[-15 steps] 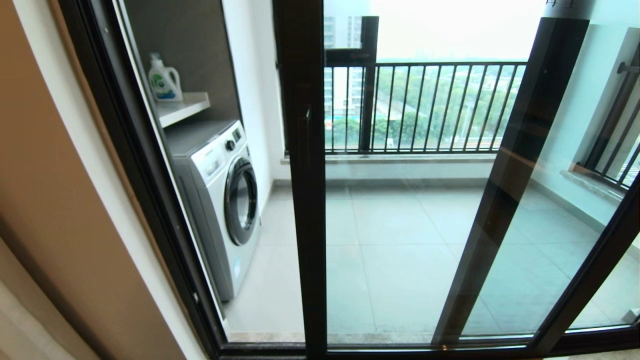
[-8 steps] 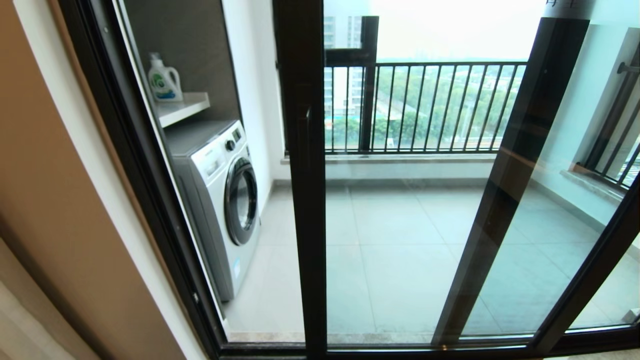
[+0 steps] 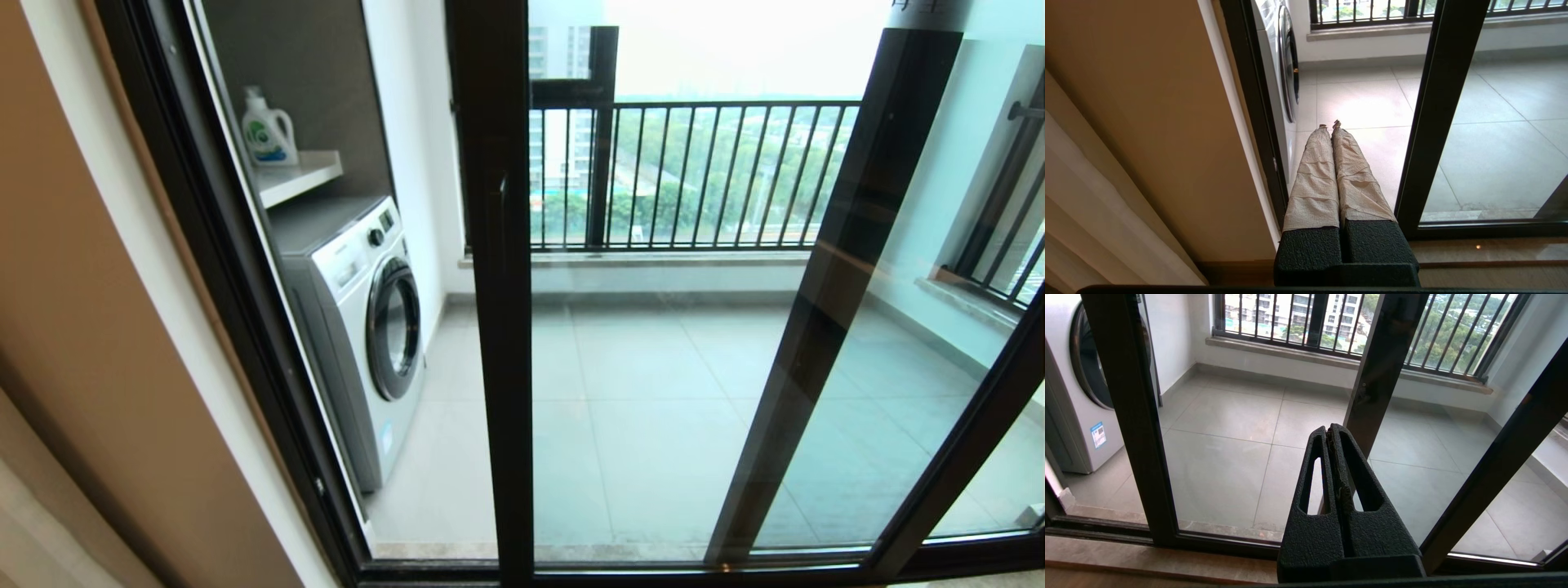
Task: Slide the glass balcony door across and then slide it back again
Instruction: Close the slid door
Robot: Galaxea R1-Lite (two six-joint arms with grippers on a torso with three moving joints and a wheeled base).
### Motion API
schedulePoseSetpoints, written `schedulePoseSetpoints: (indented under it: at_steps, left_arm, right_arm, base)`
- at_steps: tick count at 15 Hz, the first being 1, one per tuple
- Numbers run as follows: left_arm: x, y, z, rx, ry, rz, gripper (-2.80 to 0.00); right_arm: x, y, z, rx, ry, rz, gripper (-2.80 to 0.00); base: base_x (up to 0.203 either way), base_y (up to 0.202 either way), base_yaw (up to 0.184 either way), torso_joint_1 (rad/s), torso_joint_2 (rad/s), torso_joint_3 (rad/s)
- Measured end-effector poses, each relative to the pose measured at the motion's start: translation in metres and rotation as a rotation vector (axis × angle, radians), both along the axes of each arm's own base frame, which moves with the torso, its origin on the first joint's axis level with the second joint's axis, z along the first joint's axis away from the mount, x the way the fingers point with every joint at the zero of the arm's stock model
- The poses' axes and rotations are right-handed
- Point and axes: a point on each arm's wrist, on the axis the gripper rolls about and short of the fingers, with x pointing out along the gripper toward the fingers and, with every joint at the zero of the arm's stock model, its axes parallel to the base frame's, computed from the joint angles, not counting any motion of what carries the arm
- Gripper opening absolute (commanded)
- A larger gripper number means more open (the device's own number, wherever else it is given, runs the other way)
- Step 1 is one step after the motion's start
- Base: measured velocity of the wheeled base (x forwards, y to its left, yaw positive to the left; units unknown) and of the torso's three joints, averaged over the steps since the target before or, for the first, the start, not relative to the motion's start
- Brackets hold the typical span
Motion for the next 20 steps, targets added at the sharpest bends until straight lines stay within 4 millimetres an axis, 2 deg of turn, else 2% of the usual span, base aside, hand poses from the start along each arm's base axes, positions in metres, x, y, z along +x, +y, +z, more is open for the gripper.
schedulePoseSetpoints:
  at_steps: [5,11,18,19,20]
  left_arm:
    - [0.0,0.0,0.0,-0.012,-0.004,-0.003,-2.8]
    - [0.0,0.0,0.002,0.128,-0.015,-0.017,-2.8]
    - [0.0,0.0,0.002,0.129,-0.02,-0.02,-2.8]
    - [-0.001,0.0,0.008,0.12,-0.042,-0.017,-2.8]
    - [-0.005,0.0,0.023,0.096,-0.087,-0.016,-2.8]
  right_arm:
    - [0.0,0.0,0.0,0.007,0.001,0.0,-2.8]
    - [0.0,0.0,0.0,0.007,0.001,0.0,-2.8]
    - [0.0,0.0,0.0,0.007,0.001,0.0,-2.8]
    - [0.0,0.0,0.0,0.006,0.001,0.0,-2.8]
    - [0.0,0.0,0.0,0.007,0.0,0.0,-2.8]
  base:
    - [0.0,0.0,0.0,0.0,0.0,0.0]
    - [0.0,0.0,0.0,0.0,0.0,0.0]
    - [0.0,0.0,0.0,0.0,0.0,0.0]
    - [0.0,0.0,0.0,0.0,0.0,0.0]
    - [0.0,0.0,0.0,0.0,0.0,0.0]
